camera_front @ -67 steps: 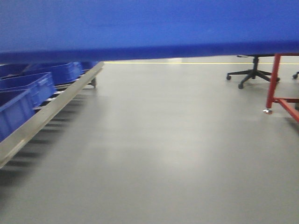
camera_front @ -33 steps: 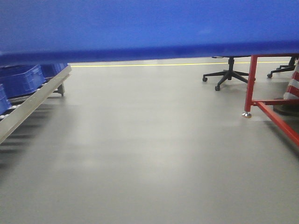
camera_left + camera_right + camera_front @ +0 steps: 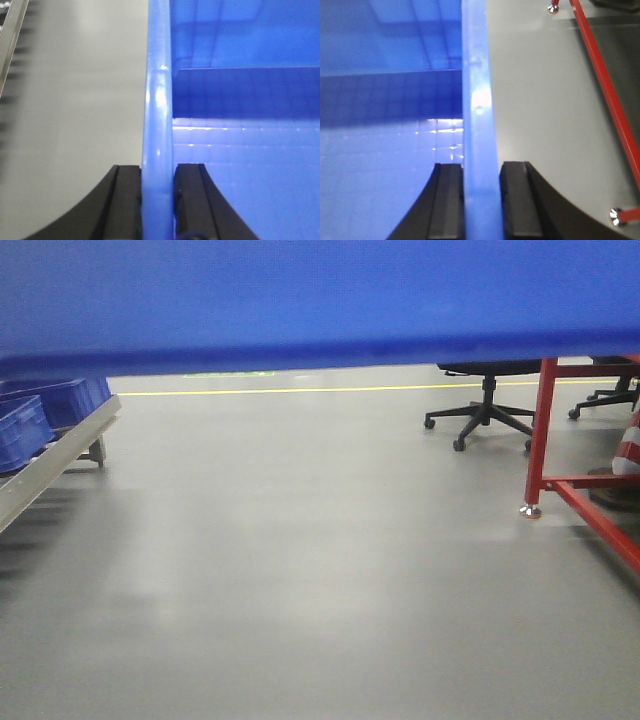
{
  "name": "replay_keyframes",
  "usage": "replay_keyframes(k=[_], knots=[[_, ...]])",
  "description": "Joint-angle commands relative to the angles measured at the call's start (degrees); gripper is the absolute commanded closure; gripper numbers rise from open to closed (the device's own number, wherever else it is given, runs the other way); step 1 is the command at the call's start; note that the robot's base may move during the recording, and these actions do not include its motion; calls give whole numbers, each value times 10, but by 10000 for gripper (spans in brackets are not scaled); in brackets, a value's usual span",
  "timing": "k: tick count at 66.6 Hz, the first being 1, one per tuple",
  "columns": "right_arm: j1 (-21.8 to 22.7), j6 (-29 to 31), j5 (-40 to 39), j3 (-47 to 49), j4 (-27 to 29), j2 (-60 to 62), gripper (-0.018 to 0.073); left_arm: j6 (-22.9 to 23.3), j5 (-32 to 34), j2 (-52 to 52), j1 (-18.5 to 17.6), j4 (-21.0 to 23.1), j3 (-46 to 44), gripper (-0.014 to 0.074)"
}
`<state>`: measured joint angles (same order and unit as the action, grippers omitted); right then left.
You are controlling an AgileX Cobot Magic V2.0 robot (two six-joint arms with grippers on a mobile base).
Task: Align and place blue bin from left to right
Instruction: 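Hold the blue bin in both grippers while the base drives away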
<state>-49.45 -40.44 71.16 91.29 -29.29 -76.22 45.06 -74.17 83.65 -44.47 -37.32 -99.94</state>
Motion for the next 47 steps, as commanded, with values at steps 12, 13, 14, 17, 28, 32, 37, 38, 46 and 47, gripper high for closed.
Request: replay_keyframes(k=[12,13,14,17,28,32,37,38,46,47], knots=[[-9,-1,-134,5,13,3,638,5,127,-4,-15,22,-8,707],[-9,-1,-134,5,13,3,638,5,127,-4,-15,22,-8,707],[-9,-1,-134,5,13,3,638,5,127,-4,-15,21,-8,707],[-9,-1,-134,5,13,3,638,5,127,-4,-15,18,-8,707],[-9,-1,-135,5,13,3,638,5,131,-4,-15,-1,-8,707],[-9,-1,-136,5,13,3,638,5,132,-4,-15,-11,-8,707],[-9,-1,-136,5,13,3,638,5,132,-4,-15,-23,-8,707],[-9,-1,-136,5,13,3,638,5,132,-4,-15,-23,-8,707],[-9,-1,-137,5,13,3,638,5,136,-4,-15,-24,-8,707],[-9,-1,-137,5,13,3,638,5,137,-4,-15,-24,-8,707]])
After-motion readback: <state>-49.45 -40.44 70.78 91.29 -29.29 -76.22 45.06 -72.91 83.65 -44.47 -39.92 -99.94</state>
